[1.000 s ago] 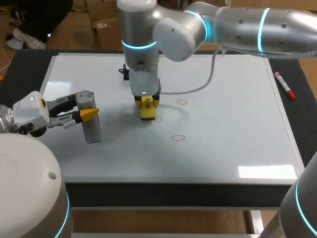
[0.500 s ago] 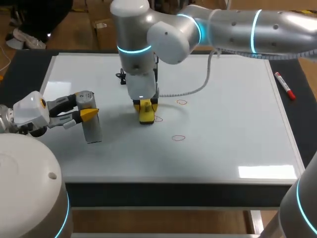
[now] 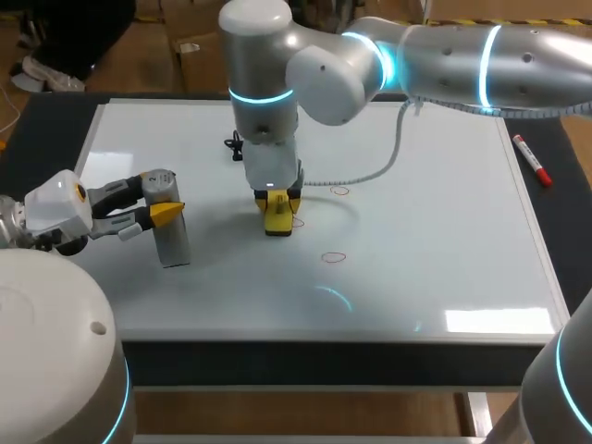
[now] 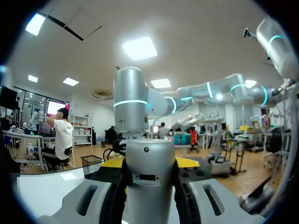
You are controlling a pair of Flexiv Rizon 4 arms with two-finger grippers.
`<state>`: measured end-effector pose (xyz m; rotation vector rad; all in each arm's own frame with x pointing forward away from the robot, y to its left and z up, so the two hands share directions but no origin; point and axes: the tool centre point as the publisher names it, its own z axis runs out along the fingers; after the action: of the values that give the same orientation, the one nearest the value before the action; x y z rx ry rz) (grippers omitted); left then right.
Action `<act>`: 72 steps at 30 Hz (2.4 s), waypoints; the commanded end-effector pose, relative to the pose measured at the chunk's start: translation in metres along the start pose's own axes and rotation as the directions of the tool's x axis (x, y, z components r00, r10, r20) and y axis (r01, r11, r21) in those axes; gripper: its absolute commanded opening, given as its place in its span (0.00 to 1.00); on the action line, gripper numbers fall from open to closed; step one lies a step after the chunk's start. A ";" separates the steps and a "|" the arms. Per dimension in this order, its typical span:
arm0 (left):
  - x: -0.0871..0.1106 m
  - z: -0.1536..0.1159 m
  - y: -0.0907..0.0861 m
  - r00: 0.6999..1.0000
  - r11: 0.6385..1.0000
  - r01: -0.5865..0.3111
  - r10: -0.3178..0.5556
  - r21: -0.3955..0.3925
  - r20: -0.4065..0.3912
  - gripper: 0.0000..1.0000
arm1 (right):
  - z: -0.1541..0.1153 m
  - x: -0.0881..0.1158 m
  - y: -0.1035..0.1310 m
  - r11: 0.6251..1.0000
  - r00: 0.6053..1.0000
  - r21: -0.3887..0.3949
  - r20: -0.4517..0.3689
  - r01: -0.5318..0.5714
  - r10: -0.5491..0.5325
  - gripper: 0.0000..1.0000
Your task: Pick up the inspection probe, press it on each red-marked spot on the whiteboard one by one, put down the probe, pick up the eraser, and wipe off all the red marks.
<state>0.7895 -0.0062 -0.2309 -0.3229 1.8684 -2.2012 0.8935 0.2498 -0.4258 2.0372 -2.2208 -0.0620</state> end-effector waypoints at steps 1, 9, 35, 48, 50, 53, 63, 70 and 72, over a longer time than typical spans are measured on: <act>0.001 0.000 -0.001 1.000 1.000 -0.001 0.001 -0.001 0.001 0.00 | 0.003 0.012 0.005 1.000 1.000 0.010 0.008 -0.007 0.007 0.00; 0.001 0.000 -0.001 1.000 1.000 -0.001 0.001 -0.001 0.001 0.00 | 0.007 0.029 0.010 0.999 0.999 0.001 0.009 -0.048 0.048 0.00; 0.001 0.000 -0.001 1.000 1.000 -0.001 0.001 -0.001 0.001 0.00 | -0.022 0.076 0.009 0.989 0.990 0.042 0.023 -0.139 0.138 0.00; 0.001 0.000 -0.001 1.000 1.000 -0.001 0.001 -0.001 0.001 0.00 | -0.047 0.152 -0.016 0.963 0.966 0.076 0.041 -0.257 0.255 0.00; 0.001 0.000 -0.001 1.000 1.000 -0.001 0.001 -0.001 0.001 0.00 | -0.049 0.169 -0.017 0.955 0.956 0.073 0.074 -0.288 0.283 0.00; 0.001 0.000 -0.001 1.000 1.000 -0.001 0.001 -0.001 0.001 0.00 | -0.051 0.194 -0.017 0.942 0.943 0.073 0.082 -0.328 0.322 0.00; 0.001 0.000 -0.001 1.000 1.000 -0.001 0.001 -0.001 0.001 0.00 | -0.049 0.269 -0.015 0.883 0.882 0.051 0.102 -0.466 0.460 0.00; 0.001 0.000 -0.001 1.000 1.000 -0.001 0.001 -0.001 0.001 0.00 | -0.040 0.313 -0.010 0.834 0.831 0.024 0.112 -0.551 0.545 0.00; 0.001 0.000 -0.001 1.000 1.000 -0.001 0.001 -0.001 0.001 0.00 | -0.038 0.323 -0.008 0.822 0.818 0.020 0.115 -0.569 0.564 0.00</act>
<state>0.7894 -0.0062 -0.2307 -0.3233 1.8689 -2.2005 0.8956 -0.0442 -0.3703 1.2991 -2.7563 0.0083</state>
